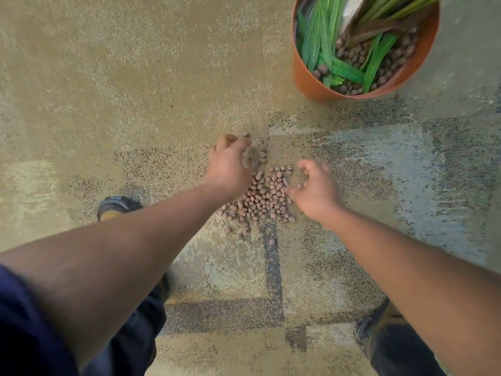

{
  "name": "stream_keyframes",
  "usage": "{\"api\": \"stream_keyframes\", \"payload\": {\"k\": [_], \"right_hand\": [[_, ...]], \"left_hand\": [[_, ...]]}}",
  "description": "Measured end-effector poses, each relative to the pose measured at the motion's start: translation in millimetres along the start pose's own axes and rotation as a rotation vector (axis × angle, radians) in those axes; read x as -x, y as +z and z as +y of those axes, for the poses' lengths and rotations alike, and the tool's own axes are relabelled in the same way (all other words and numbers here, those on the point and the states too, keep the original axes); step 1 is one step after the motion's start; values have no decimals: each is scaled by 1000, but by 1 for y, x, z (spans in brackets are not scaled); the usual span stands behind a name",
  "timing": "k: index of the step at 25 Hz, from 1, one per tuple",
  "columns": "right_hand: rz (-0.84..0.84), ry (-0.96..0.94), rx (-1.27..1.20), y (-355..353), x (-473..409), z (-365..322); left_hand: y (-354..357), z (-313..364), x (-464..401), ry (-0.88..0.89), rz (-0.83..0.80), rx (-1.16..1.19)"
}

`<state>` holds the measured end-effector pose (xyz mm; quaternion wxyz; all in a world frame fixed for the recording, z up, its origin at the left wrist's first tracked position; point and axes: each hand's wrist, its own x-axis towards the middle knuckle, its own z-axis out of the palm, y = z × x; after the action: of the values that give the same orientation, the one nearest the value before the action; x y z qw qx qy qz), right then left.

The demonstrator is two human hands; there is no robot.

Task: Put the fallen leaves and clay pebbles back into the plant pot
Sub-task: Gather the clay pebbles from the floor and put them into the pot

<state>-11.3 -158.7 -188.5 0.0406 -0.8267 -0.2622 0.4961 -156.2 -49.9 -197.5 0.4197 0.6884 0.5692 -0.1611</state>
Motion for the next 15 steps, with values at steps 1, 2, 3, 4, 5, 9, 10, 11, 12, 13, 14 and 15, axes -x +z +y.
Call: {"api": "stream_keyframes", "payload": {"k": [1,2,3,4,5,9,10,11,12,13,14,15], "right_hand": [[-31,-6,24,5,-3,1],[-53,-28,40,9,-5,1],[-63,-55,60,13,-8,0],[-62,-82,90,17,-10,-1],[-53,-108,116,21,-12,-2],[-30,-191,214,30,-13,1],[-32,-204,235,31,-13,3],[-29,-210,251,32,-13,5],[-20,-207,261,33,-13,7],[-10,-198,258,33,-12,9],[3,-186,241,33,-11,12],[18,-168,210,32,-10,15]], "left_hand": [[4,-5,-1,18,-25,-37],[7,-7,-1,35,-48,-58],[10,-8,-1,45,-61,-76],[12,-8,-1,53,-72,-98],[15,-9,0,59,-88,-129],[22,-12,0,122,-116,-216],[24,-14,1,137,-117,-216],[25,-16,2,142,-111,-193],[26,-18,4,137,-103,-157],[27,-19,5,127,-95,-122],[27,-20,6,111,-86,-90],[28,-19,7,92,-77,-63]]}}
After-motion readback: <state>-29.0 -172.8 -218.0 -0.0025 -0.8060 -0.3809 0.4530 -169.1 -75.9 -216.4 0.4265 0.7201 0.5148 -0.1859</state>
